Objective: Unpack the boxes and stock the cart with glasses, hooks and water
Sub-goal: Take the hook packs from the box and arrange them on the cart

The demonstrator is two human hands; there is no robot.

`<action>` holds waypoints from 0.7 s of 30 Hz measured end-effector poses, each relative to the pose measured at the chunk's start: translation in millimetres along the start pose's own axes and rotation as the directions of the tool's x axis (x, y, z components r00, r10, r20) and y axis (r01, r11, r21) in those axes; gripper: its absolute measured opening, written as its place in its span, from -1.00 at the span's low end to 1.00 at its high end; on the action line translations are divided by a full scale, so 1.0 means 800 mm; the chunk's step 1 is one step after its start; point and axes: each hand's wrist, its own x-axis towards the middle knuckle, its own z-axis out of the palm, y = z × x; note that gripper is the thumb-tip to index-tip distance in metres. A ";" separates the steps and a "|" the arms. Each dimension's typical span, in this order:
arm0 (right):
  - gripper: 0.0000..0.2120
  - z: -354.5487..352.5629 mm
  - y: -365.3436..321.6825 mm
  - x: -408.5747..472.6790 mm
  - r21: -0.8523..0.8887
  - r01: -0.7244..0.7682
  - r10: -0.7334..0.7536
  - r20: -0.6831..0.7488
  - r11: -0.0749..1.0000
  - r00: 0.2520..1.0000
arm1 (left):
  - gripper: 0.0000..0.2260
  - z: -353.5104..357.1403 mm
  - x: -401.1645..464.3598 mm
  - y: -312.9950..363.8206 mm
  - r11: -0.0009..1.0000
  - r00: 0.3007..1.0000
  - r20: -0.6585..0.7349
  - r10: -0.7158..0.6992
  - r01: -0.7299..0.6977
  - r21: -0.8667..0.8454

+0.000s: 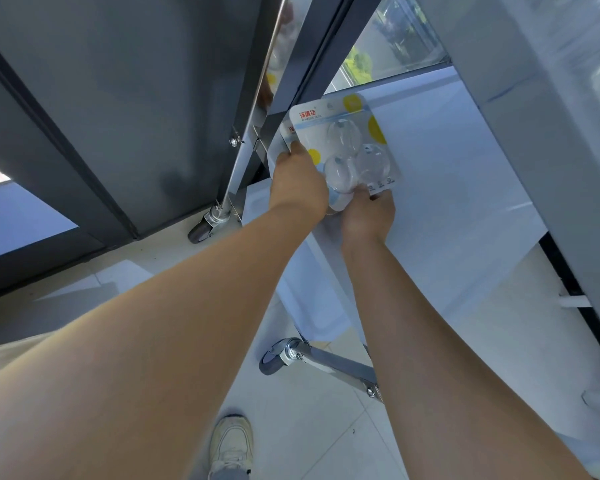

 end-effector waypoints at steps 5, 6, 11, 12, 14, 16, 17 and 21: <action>-0.76 -0.006 0.001 -0.002 0.064 -0.045 0.044 0.008 0.997 0.999 | -0.62 -0.004 -0.005 0.003 0.999 1.000 0.003 0.003 -0.003 -0.033; -0.80 -0.007 0.001 -0.002 0.067 -0.050 0.049 0.011 0.997 0.999 | -0.63 -0.005 -0.007 0.004 0.999 1.000 0.010 0.005 -0.005 -0.040; -0.96 -0.015 0.003 -0.006 0.034 -0.017 0.016 0.013 0.999 1.000 | -0.69 -0.014 -0.014 0.003 1.000 1.000 0.027 0.001 -0.001 -0.003; -0.95 -0.018 0.003 -0.008 0.001 0.003 -0.003 0.020 1.000 1.000 | -0.71 -0.018 -0.018 0.003 1.000 0.999 0.034 -0.001 0.001 0.014; -0.78 -0.023 0.000 -0.011 -0.054 0.049 -0.046 0.057 0.997 0.997 | -0.72 -0.026 -0.031 0.004 0.998 0.998 0.055 0.008 -0.011 0.067; -0.60 -0.031 -0.005 -0.018 -0.214 0.119 -0.106 0.072 0.969 0.992 | -0.73 -0.036 -0.050 0.003 0.991 0.996 0.086 0.030 -0.041 0.125; -0.55 -0.036 -0.007 -0.026 -0.309 0.181 -0.164 0.082 0.934 0.983 | -0.75 -0.042 -0.061 0.001 0.986 0.992 0.111 0.052 -0.069 0.151; -0.50 -0.060 -0.018 -0.099 -0.406 0.469 -0.379 0.285 0.784 0.880 | -0.77 -0.073 -0.119 -0.019 0.964 0.965 0.240 0.101 -0.155 0.216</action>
